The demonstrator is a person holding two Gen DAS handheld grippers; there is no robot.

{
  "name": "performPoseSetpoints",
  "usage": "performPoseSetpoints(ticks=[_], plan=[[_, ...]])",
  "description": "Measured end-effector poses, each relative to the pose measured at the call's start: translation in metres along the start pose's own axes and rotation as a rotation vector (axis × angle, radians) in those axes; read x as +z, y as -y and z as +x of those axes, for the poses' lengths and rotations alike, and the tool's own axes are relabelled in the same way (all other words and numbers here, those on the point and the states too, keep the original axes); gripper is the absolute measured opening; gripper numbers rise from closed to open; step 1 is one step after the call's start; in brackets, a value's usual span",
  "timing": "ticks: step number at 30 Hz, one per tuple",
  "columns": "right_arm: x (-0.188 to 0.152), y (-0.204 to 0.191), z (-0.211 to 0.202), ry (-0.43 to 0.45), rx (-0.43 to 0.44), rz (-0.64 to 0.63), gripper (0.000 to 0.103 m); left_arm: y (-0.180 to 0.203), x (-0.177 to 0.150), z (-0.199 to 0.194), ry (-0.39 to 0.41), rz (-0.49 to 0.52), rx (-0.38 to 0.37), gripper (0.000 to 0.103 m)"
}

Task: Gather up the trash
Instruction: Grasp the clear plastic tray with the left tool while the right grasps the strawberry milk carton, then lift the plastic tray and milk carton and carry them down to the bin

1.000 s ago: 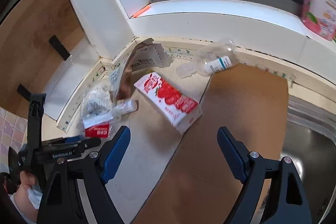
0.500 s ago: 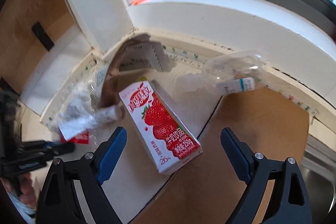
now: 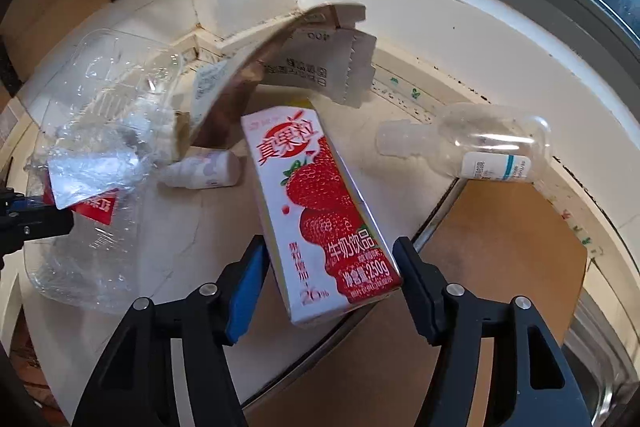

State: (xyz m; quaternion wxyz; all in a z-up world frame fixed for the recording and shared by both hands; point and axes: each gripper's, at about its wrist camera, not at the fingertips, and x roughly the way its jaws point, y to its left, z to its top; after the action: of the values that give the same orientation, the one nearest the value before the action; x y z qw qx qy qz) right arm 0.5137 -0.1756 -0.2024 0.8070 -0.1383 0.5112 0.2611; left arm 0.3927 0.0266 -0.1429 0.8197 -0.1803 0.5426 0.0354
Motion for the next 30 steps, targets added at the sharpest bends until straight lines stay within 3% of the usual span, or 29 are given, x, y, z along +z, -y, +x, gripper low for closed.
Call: performPoseSetpoints(ticks=[10, 20, 30], plan=[[-0.029, -0.017, -0.062, 0.051, 0.013, 0.084, 0.058, 0.001, -0.030, -0.044, 0.028, 0.050, -0.029, 0.015], [-0.088, -0.053, -0.140, 0.079, -0.046, 0.218, 0.057, -0.011, -0.078, -0.094, 0.025, 0.154, -0.077, 0.015], [-0.162, -0.138, -0.226, 0.129, -0.084, 0.319, 0.056, -0.040, -0.149, -0.154, 0.021, 0.270, -0.146, 0.015]])
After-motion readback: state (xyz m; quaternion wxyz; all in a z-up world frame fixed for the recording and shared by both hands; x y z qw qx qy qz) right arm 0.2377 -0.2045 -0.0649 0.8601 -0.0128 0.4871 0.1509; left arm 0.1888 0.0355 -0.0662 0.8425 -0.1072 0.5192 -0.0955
